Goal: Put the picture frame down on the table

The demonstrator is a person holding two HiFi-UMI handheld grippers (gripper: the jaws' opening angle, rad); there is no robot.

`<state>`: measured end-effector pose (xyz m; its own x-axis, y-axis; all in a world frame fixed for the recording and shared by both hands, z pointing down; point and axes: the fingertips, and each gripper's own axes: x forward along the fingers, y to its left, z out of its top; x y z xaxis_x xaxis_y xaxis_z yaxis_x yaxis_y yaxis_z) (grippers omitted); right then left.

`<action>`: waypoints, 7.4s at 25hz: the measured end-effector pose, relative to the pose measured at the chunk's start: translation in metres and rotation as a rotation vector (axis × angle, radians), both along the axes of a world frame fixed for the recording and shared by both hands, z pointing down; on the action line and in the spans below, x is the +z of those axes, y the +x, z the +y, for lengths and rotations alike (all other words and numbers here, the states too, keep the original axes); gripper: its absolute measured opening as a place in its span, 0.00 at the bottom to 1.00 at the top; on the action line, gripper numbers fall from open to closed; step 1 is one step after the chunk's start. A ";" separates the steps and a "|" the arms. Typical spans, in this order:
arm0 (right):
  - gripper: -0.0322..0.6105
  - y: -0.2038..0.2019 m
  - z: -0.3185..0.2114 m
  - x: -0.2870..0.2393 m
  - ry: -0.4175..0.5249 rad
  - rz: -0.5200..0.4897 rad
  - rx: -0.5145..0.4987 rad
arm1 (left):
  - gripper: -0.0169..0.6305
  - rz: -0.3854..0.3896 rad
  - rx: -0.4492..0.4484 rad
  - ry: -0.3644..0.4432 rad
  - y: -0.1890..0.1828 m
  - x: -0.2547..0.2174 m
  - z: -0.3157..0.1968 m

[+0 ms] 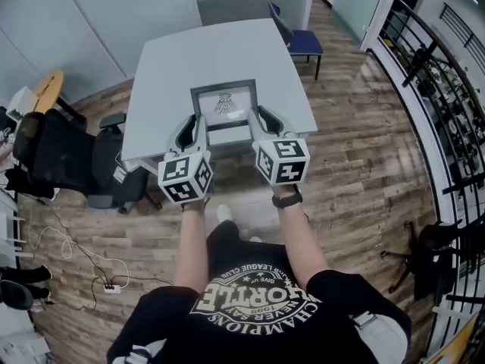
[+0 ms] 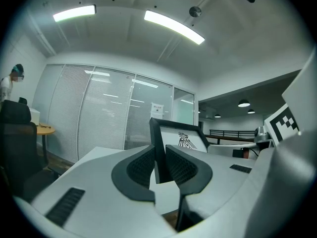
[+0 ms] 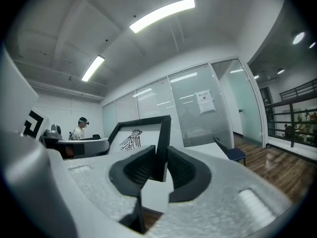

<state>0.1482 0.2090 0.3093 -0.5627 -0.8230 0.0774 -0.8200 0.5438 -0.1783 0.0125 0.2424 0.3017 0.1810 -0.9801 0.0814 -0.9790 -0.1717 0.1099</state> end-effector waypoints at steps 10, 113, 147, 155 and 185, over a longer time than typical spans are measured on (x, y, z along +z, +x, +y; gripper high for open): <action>0.17 -0.023 -0.053 0.015 -0.013 0.021 0.025 | 0.14 0.004 0.012 0.002 -0.023 0.012 -0.055; 0.17 -0.202 -0.648 0.356 -0.662 0.271 -0.012 | 0.14 0.224 -0.082 -0.630 -0.199 0.357 -0.645; 0.17 -0.194 -0.666 0.451 -0.757 0.357 -0.025 | 0.14 0.077 -0.036 -0.795 -0.186 0.461 -0.668; 0.17 -0.196 -0.668 0.415 -0.677 0.308 -0.011 | 0.14 0.113 -0.062 -0.708 -0.196 0.419 -0.666; 0.05 -0.170 -0.486 0.068 0.026 0.137 0.001 | 0.04 0.010 0.023 -0.055 -0.158 0.076 -0.488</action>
